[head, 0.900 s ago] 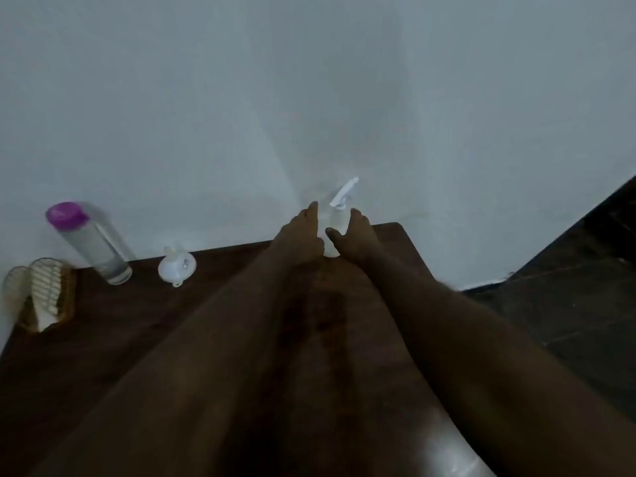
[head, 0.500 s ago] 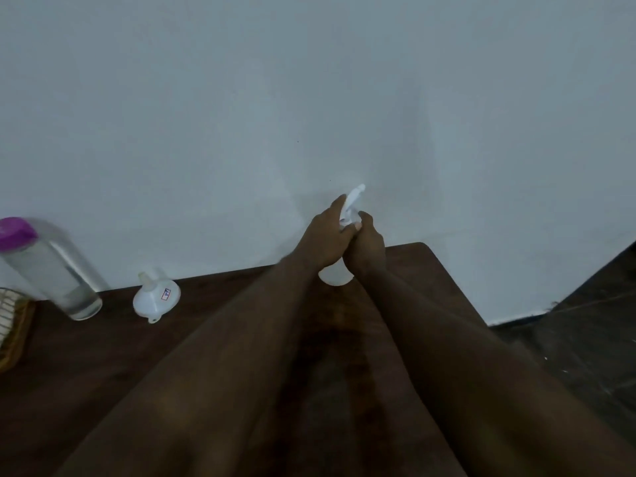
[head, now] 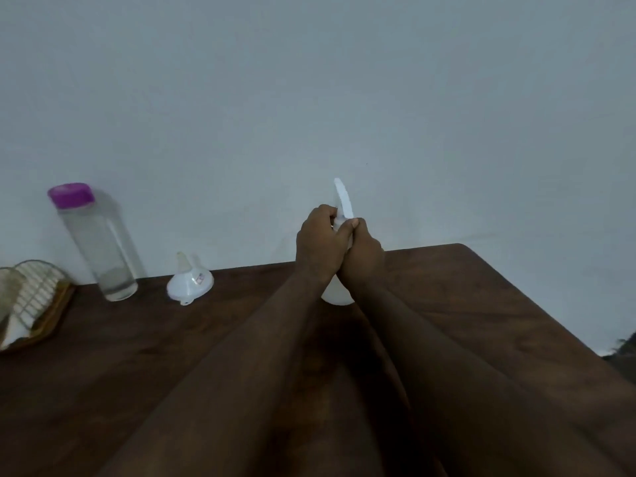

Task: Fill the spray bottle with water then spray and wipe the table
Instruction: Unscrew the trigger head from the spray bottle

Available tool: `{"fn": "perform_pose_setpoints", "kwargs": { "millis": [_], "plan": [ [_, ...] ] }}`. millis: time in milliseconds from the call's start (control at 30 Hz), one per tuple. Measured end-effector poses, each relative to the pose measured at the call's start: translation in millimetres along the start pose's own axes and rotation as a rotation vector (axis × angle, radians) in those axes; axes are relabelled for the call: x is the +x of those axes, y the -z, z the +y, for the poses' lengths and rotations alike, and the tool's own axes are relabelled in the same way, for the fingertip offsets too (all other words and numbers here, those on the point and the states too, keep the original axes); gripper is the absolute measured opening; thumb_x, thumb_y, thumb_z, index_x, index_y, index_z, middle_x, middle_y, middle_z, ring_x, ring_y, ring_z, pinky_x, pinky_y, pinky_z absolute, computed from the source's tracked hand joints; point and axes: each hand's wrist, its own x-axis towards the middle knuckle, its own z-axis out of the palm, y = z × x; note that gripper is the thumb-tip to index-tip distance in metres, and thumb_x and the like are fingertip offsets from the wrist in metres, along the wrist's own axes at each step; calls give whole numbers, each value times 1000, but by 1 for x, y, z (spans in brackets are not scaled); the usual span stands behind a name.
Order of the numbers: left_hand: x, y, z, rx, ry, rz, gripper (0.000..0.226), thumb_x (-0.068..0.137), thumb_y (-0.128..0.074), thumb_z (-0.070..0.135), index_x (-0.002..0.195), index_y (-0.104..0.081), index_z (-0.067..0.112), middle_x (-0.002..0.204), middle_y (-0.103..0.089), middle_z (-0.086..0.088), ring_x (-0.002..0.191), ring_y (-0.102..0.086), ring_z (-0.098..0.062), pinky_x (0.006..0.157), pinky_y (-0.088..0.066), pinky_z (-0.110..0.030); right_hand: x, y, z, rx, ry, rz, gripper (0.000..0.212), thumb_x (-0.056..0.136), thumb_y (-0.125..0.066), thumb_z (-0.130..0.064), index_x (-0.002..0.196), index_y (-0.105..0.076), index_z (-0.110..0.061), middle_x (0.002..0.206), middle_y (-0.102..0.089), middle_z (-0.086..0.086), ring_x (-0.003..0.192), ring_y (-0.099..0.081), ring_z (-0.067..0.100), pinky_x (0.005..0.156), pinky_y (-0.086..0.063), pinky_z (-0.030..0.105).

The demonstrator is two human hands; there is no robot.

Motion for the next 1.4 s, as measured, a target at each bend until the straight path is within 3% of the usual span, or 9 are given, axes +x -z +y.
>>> {"fn": "perform_pose_setpoints", "kwargs": {
  "millis": [333,433,733,933,1033,1100,1167,1267,1400],
  "plan": [
    [-121,103,10,-3,-16,122,34,86,-68,44,98,-60,14,96,-67,1,83,-62,-14,72,-47,-27,-136,2,-53,100,127,-40,27,100,-47,-38,112,-50,-13,85,-61,-2,86,-64,22,68,-44,32],
    [-158,124,19,-51,-26,160,32,85,-69,43,97,-60,15,92,-66,3,82,-62,-13,67,-45,-20,-172,16,-63,54,172,-29,29,99,-50,-35,114,-50,-11,91,-68,5,84,-65,24,68,-42,30],
    [-230,138,28,-181,-162,292,26,94,-58,28,113,-64,11,98,-66,1,85,-60,-5,77,-52,-31,-238,48,-61,255,373,-17,33,101,-49,-36,124,-46,-12,100,-69,2,87,-67,22,75,-51,39],
    [-242,133,15,-313,-6,331,64,86,-51,50,140,-37,18,126,-53,0,112,-55,-6,89,-48,-22,-242,54,-58,343,382,-46,32,100,-50,-37,126,-45,-19,101,-64,-11,87,-65,12,76,-51,31],
    [-246,129,6,-409,31,261,70,87,-49,47,147,-28,16,138,-48,-6,111,-49,16,89,-41,-6,-240,56,-55,453,391,-104,24,100,-53,-34,122,-51,-26,97,-64,-17,91,-64,3,78,-48,19],
    [-245,126,2,-444,26,253,69,89,-46,41,150,-23,18,140,-46,-7,116,-47,13,99,-43,-17,-236,57,-55,551,347,-157,15,99,-56,-29,113,-55,-27,96,-64,-16,90,-63,-3,77,-46,12],
    [-246,124,-1,-423,0,200,73,88,-47,34,152,-16,21,143,-43,-8,116,-50,6,99,-44,-19,-233,60,-55,607,297,-188,14,99,-57,-25,112,-59,-22,96,-66,-12,89,-64,1,78,-50,17],
    [-246,119,-6,-309,-79,87,95,80,-61,31,154,-2,20,149,-37,-10,116,-46,15,93,-36,-4,-232,65,-51,680,265,-217,15,98,-56,-23,111,-62,-18,95,-70,-6,90,-68,11,80,-55,31],
    [-245,116,8,-221,-126,136,111,73,-63,53,154,3,17,145,-40,1,108,-43,26,83,-35,3,-234,70,-49,805,269,-277,12,96,-57,-23,106,-60,-17,93,-71,0,88,-70,16,79,-57,36]
  ]
}}
